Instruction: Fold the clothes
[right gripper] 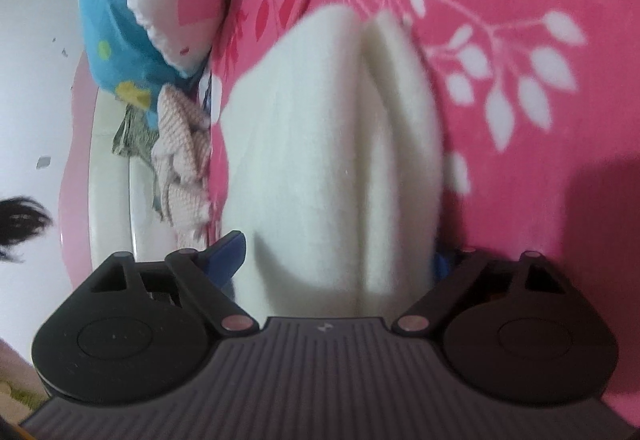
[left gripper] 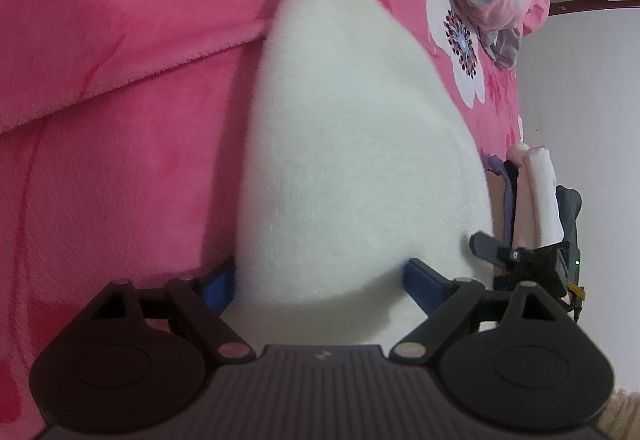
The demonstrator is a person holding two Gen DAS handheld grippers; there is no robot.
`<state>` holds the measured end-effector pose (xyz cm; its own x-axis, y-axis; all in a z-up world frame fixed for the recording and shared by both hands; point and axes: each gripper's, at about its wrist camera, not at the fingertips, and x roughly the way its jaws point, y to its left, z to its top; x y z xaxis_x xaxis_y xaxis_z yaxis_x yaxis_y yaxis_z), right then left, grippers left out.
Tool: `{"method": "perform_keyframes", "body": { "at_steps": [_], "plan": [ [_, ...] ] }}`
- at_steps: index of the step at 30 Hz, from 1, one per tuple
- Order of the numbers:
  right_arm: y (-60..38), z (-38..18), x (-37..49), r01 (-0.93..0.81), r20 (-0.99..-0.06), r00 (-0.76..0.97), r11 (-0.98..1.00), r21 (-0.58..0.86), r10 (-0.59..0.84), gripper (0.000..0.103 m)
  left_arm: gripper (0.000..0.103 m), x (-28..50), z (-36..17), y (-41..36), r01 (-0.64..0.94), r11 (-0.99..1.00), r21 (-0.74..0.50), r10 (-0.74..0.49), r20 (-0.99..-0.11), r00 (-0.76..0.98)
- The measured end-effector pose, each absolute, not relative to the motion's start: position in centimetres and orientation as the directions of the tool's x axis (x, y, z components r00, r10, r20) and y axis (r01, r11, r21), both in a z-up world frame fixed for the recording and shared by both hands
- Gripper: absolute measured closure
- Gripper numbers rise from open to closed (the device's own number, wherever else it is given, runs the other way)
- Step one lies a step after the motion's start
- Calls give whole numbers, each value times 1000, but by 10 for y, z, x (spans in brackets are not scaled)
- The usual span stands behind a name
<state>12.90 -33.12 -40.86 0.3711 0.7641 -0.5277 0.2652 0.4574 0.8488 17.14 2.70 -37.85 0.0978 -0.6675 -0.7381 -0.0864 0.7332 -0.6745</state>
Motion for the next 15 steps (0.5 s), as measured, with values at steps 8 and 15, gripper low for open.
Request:
{"method": "perform_keyframes", "body": {
  "at_steps": [8,15],
  "plan": [
    [-328,-414,150,254,-518,332,454,854,789,20,12,171,-383,29,-81,720,-689,-682,-724,102],
    [-328,-418,143,222,-480,346,427,877,806,33,11,172,-384,29,-72,717,-693,-686,-720,103]
  ]
}}
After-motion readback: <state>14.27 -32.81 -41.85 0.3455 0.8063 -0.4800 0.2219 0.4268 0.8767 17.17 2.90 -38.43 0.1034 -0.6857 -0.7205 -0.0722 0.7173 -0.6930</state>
